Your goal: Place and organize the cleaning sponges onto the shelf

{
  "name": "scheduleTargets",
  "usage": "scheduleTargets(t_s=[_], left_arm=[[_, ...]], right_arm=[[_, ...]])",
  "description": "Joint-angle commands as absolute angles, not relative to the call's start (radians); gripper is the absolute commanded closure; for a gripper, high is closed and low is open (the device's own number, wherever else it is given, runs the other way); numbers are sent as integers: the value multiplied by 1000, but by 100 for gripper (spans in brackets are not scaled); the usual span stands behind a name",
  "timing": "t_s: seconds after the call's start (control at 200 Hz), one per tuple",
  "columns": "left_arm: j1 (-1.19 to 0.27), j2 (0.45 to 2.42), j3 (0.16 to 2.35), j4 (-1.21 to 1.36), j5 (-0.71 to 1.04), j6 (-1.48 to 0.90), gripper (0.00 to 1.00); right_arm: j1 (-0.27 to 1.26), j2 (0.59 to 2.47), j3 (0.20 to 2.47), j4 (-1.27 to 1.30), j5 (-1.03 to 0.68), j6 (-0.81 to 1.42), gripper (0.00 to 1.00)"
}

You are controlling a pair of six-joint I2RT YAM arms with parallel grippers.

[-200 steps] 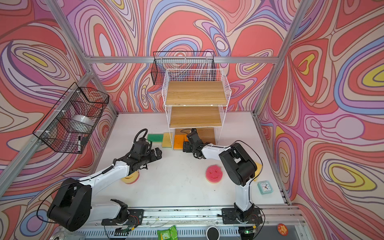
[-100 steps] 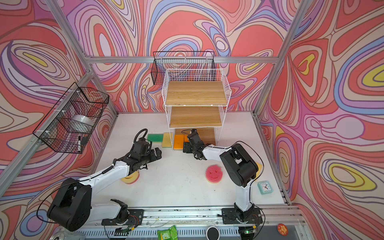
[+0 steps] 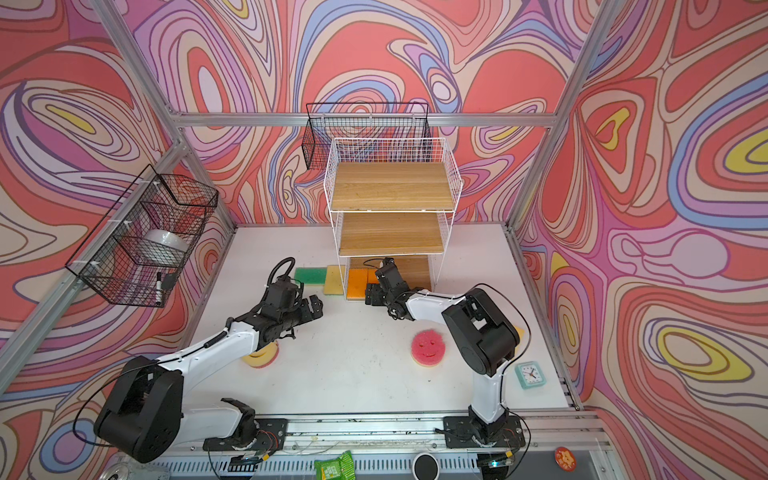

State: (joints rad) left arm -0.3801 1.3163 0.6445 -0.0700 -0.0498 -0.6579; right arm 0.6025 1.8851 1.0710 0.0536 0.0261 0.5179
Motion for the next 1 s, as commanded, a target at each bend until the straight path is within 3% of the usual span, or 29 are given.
scheduleTargets(t_s=[0.0,0.22,0.536,0.821,0.996], left_arm=[[-383,1296,656,-86,-64,-658,0],[-382,1298,674,-107,-61,-643,3],[-285,1367,845,-247,72,-642,28],[-225,1566,1202,-537,0,-506,25],[-179,1748,1420,-646,-15,-460,33]], right_arm=[[603,1874,1070,64,23,525,16],[602,1837,1063,38,70,511,15],[602,1687,996,21,67,475,12],[602,1491,866,4,16,455,11],[602,1391,785,16,-38,478,11]])
